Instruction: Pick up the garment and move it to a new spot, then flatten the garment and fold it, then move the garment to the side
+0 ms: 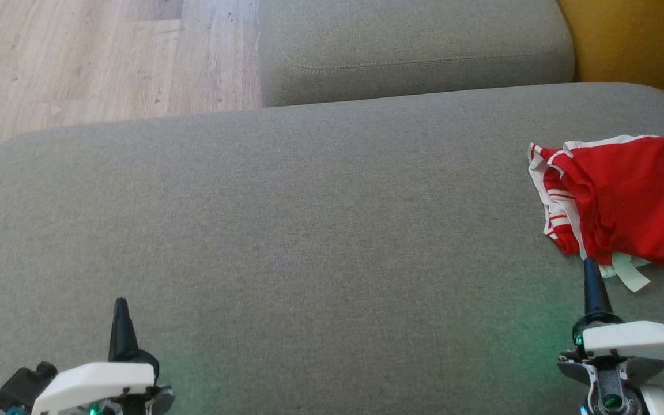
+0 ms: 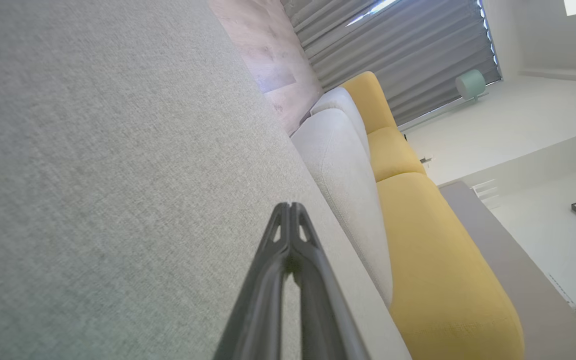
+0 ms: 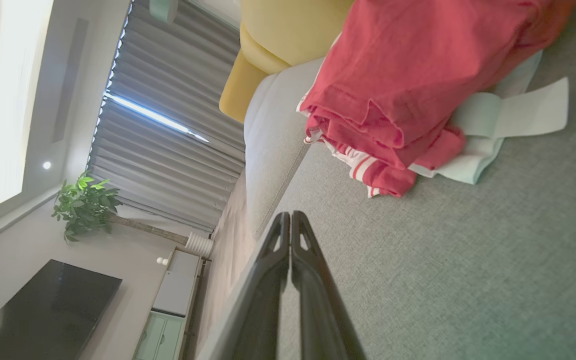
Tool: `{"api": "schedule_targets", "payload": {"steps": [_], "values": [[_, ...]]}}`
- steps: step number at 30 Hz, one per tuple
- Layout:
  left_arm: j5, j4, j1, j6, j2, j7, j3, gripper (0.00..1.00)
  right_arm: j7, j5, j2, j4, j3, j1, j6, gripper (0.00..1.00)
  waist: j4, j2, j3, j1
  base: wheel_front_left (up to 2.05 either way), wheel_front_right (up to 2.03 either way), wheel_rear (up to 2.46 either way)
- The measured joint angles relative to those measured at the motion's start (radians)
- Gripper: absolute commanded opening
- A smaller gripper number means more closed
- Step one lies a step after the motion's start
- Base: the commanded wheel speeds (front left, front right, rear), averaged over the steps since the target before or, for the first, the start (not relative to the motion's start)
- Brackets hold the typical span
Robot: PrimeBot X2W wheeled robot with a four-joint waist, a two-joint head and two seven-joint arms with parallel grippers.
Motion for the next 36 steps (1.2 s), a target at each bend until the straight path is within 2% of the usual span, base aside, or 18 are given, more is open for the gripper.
{"api": "schedule_targets", "payload": {"steps": [36], "values": [[-0.343,-0.004,-0.041,-0.024,0.0,0.097,0.059,0.0,0.099,0.375,0.0,-0.032,-0.056,-0.021,0.0,0.0,-0.001,0.0,0.01,0.0,0.0,0.0,0.0]]}}
